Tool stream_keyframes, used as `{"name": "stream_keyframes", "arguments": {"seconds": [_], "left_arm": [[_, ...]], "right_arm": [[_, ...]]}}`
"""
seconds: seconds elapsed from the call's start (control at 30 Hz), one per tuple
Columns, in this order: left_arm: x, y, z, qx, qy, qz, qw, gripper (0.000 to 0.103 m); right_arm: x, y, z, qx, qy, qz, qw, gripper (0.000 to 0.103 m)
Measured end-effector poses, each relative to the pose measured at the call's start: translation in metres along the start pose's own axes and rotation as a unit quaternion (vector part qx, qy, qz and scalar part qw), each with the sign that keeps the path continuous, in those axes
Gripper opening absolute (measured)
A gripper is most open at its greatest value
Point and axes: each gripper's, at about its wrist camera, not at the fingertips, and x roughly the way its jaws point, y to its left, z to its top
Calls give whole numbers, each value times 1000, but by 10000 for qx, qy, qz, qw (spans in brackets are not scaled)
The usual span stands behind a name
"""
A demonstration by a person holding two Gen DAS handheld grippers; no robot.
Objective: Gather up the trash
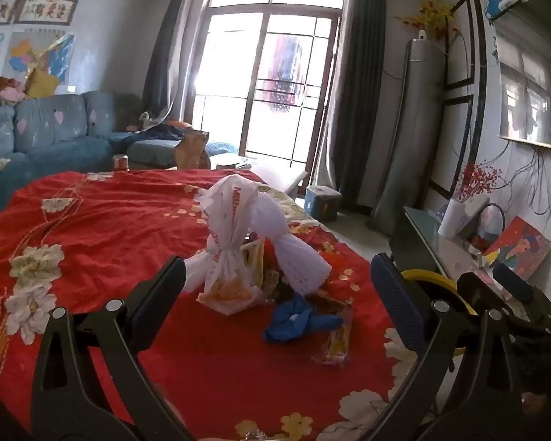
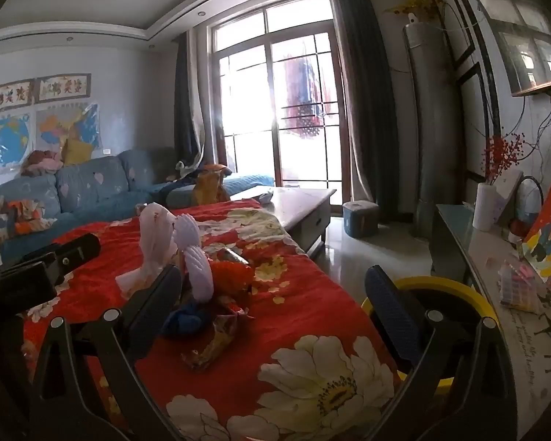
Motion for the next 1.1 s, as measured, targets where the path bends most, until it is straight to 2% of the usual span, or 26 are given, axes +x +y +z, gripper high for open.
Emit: {"name": "stream_keyframes", "arguments": {"seconds": [1.1], "left_arm": [[-3,-2,-7,112,-92,-5,9999,92]], "right_arm": [[4,-1,-2,52,102,-130,9998,97]]}}
